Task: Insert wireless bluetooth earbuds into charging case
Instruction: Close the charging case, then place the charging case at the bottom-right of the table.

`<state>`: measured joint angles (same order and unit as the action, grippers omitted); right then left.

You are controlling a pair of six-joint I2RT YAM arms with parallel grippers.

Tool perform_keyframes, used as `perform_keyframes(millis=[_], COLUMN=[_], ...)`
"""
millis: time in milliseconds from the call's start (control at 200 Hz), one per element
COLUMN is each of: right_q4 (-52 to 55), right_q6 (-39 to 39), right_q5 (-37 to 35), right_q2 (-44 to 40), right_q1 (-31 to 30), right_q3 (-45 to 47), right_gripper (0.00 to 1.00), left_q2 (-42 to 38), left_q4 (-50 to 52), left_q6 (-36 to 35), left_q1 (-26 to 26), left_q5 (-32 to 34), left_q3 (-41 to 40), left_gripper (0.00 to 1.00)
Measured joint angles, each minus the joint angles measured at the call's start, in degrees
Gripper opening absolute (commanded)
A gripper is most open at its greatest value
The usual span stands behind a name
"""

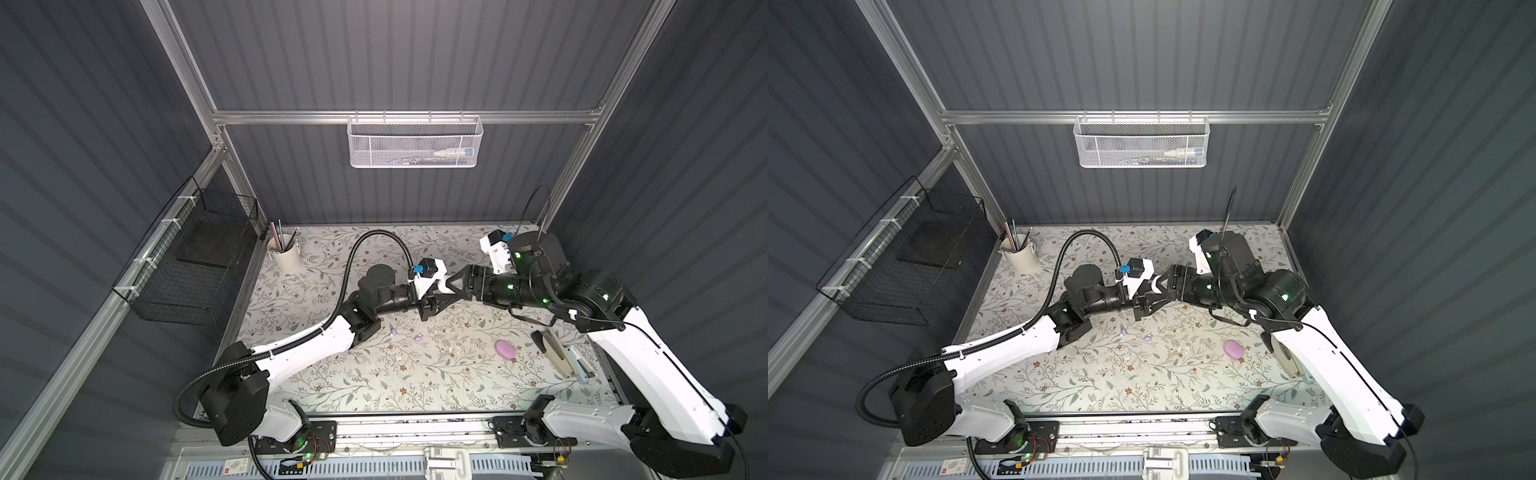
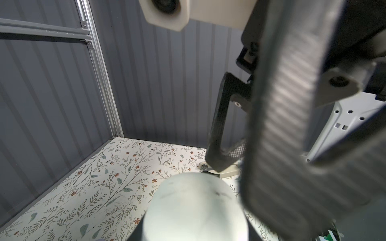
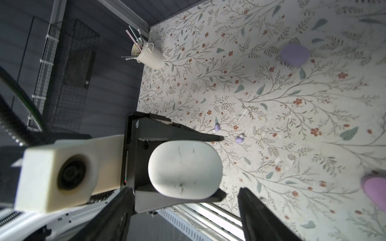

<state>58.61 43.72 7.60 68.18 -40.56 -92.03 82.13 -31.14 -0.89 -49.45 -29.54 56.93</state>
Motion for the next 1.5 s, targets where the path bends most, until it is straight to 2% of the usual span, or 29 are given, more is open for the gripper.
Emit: perform_keyframes(millis=[155, 205, 265, 350, 475, 505, 545, 625, 655, 680, 876, 1076, 1251, 1501], right_q4=[-0.3, -0.4, -0.7, -1.2, -1.7, -1.6, -1.6, -1.9, -1.8, -1.8, -3.0, -7.2, -11.8, -20.3], right_q6=[-1.0, -1.4, -1.8, -2.4, -2.4, -2.4, -2.5, -2.2, -2.2, -2.1, -1.3, 1.0, 3.3, 5.4], right_q5=[0.0, 0.1, 0.1, 0.4, 0.9, 1.0, 1.0, 0.7, 0.4, 0.0, -3.3, -6.0, -7.8, -10.5], right_q2=[3.1, 3.8, 4.3, 4.7, 4.7, 4.6, 4.6, 4.2, 3.8, 3.5, -3.4, -10.4, -10.5, -6.7], right_q1=[0.0, 0.0, 0.0, 0.0, -0.2, -0.2, -0.2, -0.1, -0.1, -0.1, 3.0, 4.9, 5.3, 5.4], right_q3=[0.0, 0.0, 0.0, 0.0, -0.2, -0.2, -0.2, 0.4, 0.9, 1.4, 12.4, 33.2, 47.9, 58.3], right_gripper=[0.89, 0.87, 0.82, 0.67, 0.56, 0.55, 0.54, 0.52, 0.52, 0.52, 0.52, 0.51, 0.51, 0.51], left_q2=[0.0, 0.0, 0.0, 0.0, 0.0, 0.0, 0.0, -0.1, -0.2, -0.4, -7.1, -14.6, -15.8, -15.7], left_q4=[0.0, 0.0, 0.0, 0.0, 0.3, 0.3, 0.3, 0.4, 0.6, 1.0, 5.7, 12.8, 17.3, 18.5], left_q6=[0.0, 0.0, 0.0, 0.0, 0.1, 0.2, 0.2, -0.1, 0.0, 0.0, -0.5, -0.7, -0.6, -0.4], left_q1=[0.0, 0.0, 0.0, 0.0, 0.0, 0.0, 0.0, 0.0, 0.0, 0.0, 0.6, 3.5, 7.0, 7.9], left_q5=[-0.1, -0.3, -0.4, -0.5, -0.5, -0.5, -0.5, -0.4, -0.2, 0.0, 5.1, 13.6, 17.3, 18.3], left_q3=[0.0, 0.0, 0.0, 0.0, 0.0, 0.0, 0.0, 0.0, 0.0, 0.0, -5.5, -11.7, -12.7, -12.7], left_gripper=[0.19, 0.19, 0.19, 0.19, 0.24, 0.28, 0.39, 0.75, 0.94, 0.99, 1.0, 1.0, 1.0, 1.0])
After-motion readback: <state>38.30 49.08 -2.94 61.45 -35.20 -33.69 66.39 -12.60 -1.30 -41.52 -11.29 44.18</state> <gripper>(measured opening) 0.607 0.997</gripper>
